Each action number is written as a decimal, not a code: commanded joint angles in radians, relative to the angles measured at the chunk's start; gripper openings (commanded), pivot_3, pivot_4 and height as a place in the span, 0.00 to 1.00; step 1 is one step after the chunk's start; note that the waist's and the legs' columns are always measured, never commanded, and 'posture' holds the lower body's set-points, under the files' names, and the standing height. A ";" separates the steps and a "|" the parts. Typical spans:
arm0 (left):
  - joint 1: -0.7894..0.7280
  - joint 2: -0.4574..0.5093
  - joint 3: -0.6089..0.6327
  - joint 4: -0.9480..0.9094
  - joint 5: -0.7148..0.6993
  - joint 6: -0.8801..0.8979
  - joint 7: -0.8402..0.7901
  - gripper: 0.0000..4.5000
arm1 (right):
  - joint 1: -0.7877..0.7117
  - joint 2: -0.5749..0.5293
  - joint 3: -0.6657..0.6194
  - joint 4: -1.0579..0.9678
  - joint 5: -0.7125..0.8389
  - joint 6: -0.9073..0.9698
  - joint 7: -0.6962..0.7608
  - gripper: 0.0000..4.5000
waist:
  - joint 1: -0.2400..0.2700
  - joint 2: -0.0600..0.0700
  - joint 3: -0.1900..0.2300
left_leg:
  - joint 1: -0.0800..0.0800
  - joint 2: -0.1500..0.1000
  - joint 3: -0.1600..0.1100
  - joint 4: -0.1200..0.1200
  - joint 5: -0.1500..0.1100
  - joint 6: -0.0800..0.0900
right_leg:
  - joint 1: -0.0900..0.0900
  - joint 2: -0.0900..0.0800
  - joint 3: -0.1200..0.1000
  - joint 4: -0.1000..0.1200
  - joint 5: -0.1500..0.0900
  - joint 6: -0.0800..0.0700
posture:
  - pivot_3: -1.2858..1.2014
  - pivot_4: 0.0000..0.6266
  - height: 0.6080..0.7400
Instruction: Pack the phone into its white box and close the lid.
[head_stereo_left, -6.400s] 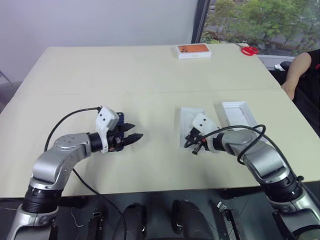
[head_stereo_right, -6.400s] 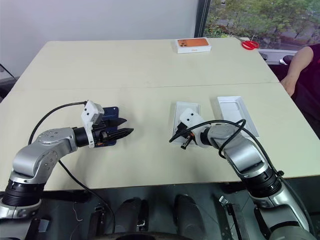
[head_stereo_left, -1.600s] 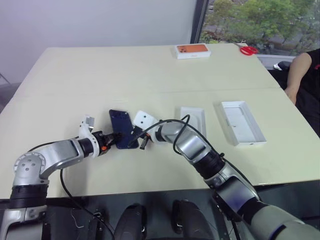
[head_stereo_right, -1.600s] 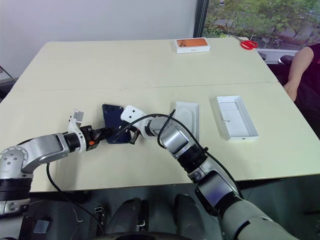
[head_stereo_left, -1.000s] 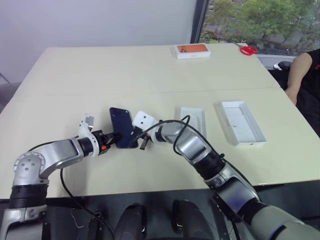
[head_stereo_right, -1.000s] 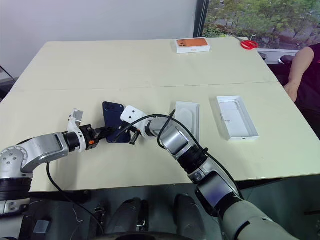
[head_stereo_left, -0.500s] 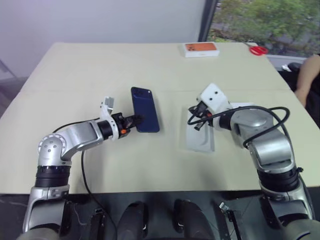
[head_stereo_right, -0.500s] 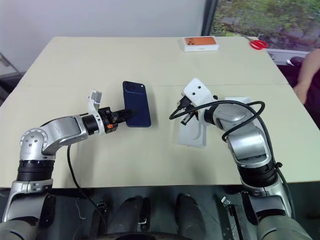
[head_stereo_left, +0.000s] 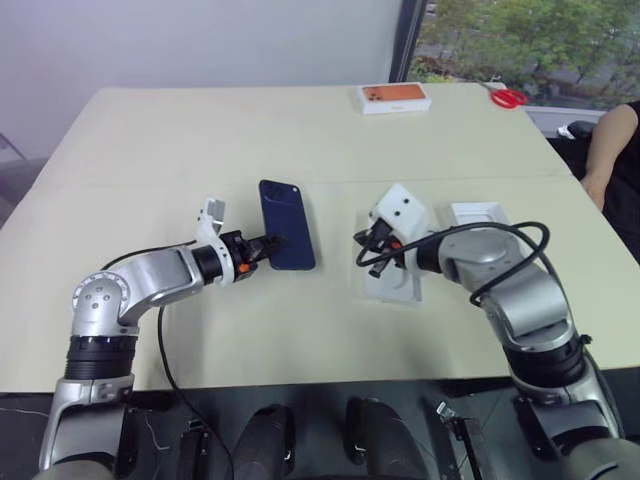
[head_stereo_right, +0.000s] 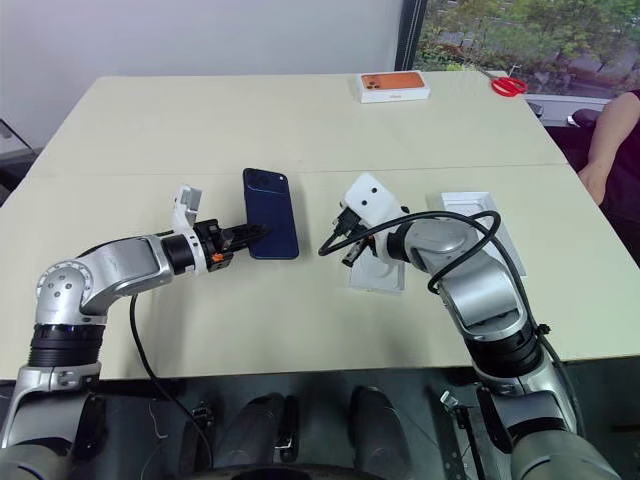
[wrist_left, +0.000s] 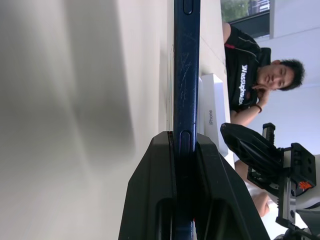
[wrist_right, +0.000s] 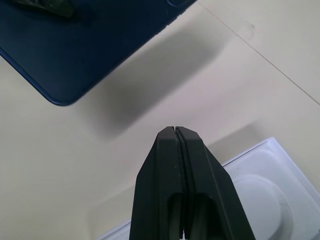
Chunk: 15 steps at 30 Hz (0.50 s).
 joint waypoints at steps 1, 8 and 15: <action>-0.050 -0.007 -0.021 -0.048 -0.018 -0.001 -0.039 0.00 | 0.008 -0.032 -0.047 -0.026 0.020 -0.016 -0.015 0.00 | 0.001 0.000 0.000 | 0.000 0.000 0.000 0.000 0.000 0.000 | 0.000 0.000 0.000 0.000 0.000 0.000 | 0.52 0.24 1.00; -0.088 -0.071 -0.110 -0.055 -0.015 0.003 -0.049 0.00 | 0.110 -0.147 -0.133 -0.072 0.057 -0.020 -0.007 0.00 | 0.020 -0.001 0.000 | 0.000 0.000 0.001 0.000 0.001 -0.002 | 0.000 0.000 0.000 -0.001 0.000 0.000 | 0.52 0.24 1.00; -0.165 -0.198 -0.203 0.002 0.037 -0.005 -0.033 0.00 | 0.220 -0.251 -0.224 -0.105 0.087 -0.051 0.003 0.00 | 0.022 -0.001 0.001 | 0.000 -0.001 0.001 0.001 0.000 0.003 | 0.002 0.000 0.000 -0.001 0.000 0.000 | 0.52 0.24 1.00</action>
